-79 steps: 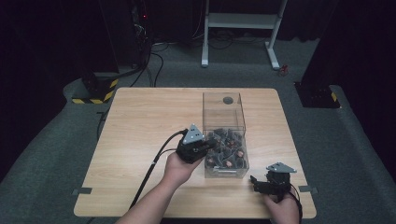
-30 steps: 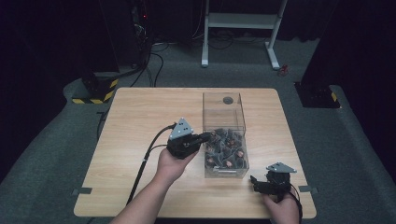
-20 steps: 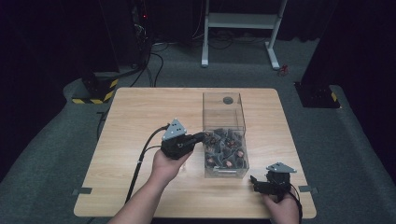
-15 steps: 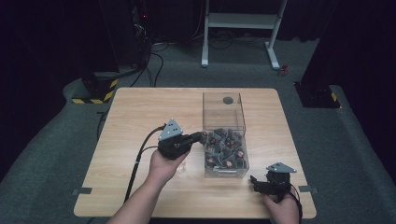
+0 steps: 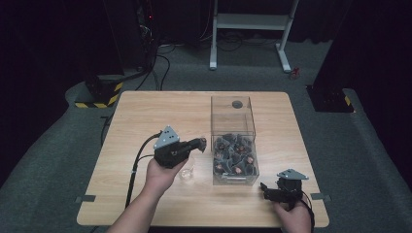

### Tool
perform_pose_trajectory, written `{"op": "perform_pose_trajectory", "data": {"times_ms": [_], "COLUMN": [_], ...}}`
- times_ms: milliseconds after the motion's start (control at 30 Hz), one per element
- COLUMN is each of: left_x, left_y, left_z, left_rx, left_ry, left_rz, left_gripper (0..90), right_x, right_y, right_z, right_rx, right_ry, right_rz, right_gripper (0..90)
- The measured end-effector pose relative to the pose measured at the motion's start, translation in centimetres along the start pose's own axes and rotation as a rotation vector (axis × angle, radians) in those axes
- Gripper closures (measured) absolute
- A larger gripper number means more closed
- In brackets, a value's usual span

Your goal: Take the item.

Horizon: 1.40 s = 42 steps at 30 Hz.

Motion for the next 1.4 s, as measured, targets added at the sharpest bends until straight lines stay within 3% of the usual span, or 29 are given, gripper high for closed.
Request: {"op": "perform_pose_trajectory", "data": {"times_ms": [767,1400], "left_x": [1.7,2.9], "left_y": [-3.1,-2.5], "left_z": [1.8,4.9], "left_rx": [0.026,0.133], "left_ry": [0.005,-0.011], "left_rz": [-0.045,-0.078], "left_gripper": [89.2,89.1], "right_x": [0.0,0.0], "right_y": [0.0,0.0], "right_z": [0.0,0.0], "right_rx": [0.000,0.000], "right_ry": [0.000,0.002], "right_rz": [0.000,0.001], "right_gripper": [8.4,8.4]}}
Point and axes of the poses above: each handheld gripper's, and its own axes: y roughly forward along the jaws, z roughly out of its underside, x roughly to its left, the point moved 2 cm from there along y, roughly forward along the jaws, and after that the axes turned 14 degrees about -y, right-handed, at the moved point
